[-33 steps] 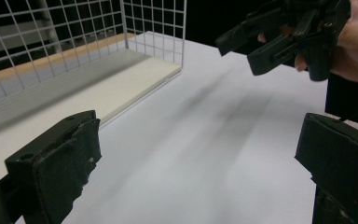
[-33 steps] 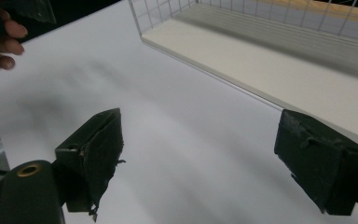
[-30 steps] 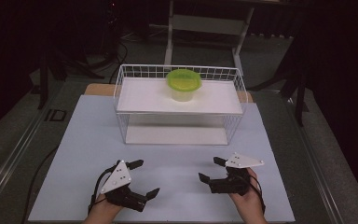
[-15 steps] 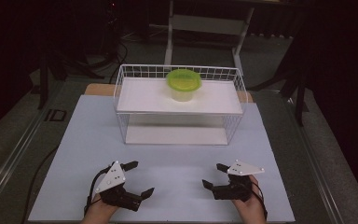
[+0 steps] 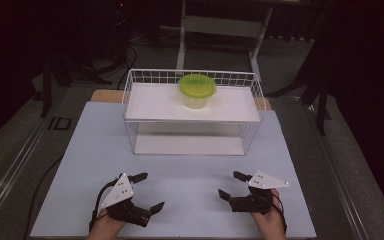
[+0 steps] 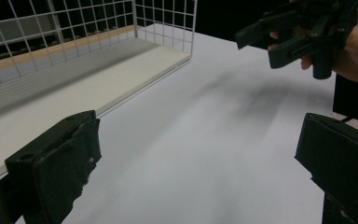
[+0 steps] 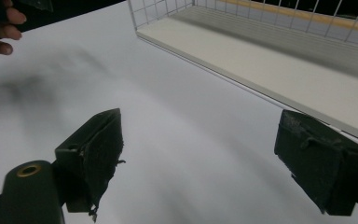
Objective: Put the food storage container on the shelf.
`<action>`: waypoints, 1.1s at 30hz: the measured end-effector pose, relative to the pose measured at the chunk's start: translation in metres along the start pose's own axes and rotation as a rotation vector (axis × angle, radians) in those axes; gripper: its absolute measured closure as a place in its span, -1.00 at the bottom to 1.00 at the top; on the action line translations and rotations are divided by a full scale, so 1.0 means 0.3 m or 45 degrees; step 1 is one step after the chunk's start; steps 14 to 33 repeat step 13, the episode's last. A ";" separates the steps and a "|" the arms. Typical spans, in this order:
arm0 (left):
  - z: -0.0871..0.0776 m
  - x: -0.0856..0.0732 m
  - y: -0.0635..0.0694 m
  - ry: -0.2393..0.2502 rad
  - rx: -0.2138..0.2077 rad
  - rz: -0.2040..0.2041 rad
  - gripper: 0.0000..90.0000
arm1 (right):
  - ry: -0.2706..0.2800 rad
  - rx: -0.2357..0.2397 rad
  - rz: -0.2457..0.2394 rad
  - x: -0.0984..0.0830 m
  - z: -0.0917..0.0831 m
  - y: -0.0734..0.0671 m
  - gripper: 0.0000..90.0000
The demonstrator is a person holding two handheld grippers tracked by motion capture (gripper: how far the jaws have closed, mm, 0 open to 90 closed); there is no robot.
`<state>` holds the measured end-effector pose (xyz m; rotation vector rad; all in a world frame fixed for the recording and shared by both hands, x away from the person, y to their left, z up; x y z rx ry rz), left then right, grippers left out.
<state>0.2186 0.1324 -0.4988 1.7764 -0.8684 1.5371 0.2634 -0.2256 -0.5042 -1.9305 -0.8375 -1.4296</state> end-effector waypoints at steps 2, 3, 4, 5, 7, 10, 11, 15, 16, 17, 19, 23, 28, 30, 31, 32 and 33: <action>0.001 0.000 0.003 -0.003 -0.003 0.005 -0.99 | -0.002 0.004 0.008 -0.003 0.000 0.004 -0.66; 0.002 0.000 0.003 0.000 -0.002 0.000 -0.99 | -0.004 0.000 0.007 -0.004 0.000 0.006 -0.66; 0.002 0.000 0.003 0.000 -0.002 0.000 -0.99 | -0.004 0.000 0.007 -0.004 0.000 0.006 -0.66; 0.002 0.000 0.003 0.002 -0.005 -0.008 -0.99 | -0.006 -0.001 0.005 -0.004 -0.001 0.009 -0.66; 0.003 -0.001 0.005 0.001 -0.004 -0.012 -0.99 | 0.002 -0.010 0.013 -0.003 -0.003 0.015 -0.66; 0.003 -0.003 0.005 -0.001 -0.005 -0.022 -0.99 | 0.008 -0.013 0.014 -0.001 -0.006 0.017 -0.66; 0.003 -0.003 0.006 0.002 -0.008 -0.026 -0.99 | 0.006 -0.013 0.014 -0.001 -0.007 0.018 -0.66; 0.003 -0.002 0.008 0.001 -0.006 -0.021 -0.99 | 0.001 -0.015 0.015 -0.001 -0.006 0.018 -0.66; 0.003 -0.002 0.008 0.001 -0.006 -0.021 -0.99 | 0.001 -0.015 0.015 -0.001 -0.006 0.018 -0.66; 0.003 -0.002 0.008 0.001 -0.006 -0.021 -0.99 | 0.001 -0.015 0.015 -0.001 -0.006 0.018 -0.66; 0.003 -0.002 0.008 0.001 -0.006 -0.021 -0.99 | 0.001 -0.015 0.015 -0.001 -0.006 0.018 -0.66; 0.003 -0.002 0.008 0.001 -0.006 -0.021 -0.99 | 0.001 -0.015 0.015 -0.001 -0.006 0.018 -0.66; 0.003 -0.002 0.008 0.001 -0.006 -0.021 -0.99 | 0.001 -0.015 0.015 -0.001 -0.006 0.018 -0.66; 0.003 -0.002 0.008 0.001 -0.006 -0.021 -0.99 | 0.001 -0.015 0.015 -0.001 -0.006 0.018 -0.66; 0.003 -0.002 0.008 0.001 -0.006 -0.021 -0.99 | 0.001 -0.015 0.015 -0.001 -0.006 0.018 -0.66; 0.003 -0.002 0.008 0.001 -0.006 -0.021 -0.99 | 0.001 -0.015 0.015 -0.001 -0.006 0.018 -0.66; 0.003 -0.002 0.008 0.001 -0.006 -0.021 -0.99 | 0.001 -0.015 0.015 -0.001 -0.006 0.018 -0.66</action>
Point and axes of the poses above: each handheld gripper's, and its own axes: z roughly forward along the jaws, x roughly out of its top, y roughly to its right, the point moved 2 cm from there along z, roughly forward along the jaws, and after that the axes turned 12 degrees about y, right-handed, at the moved point
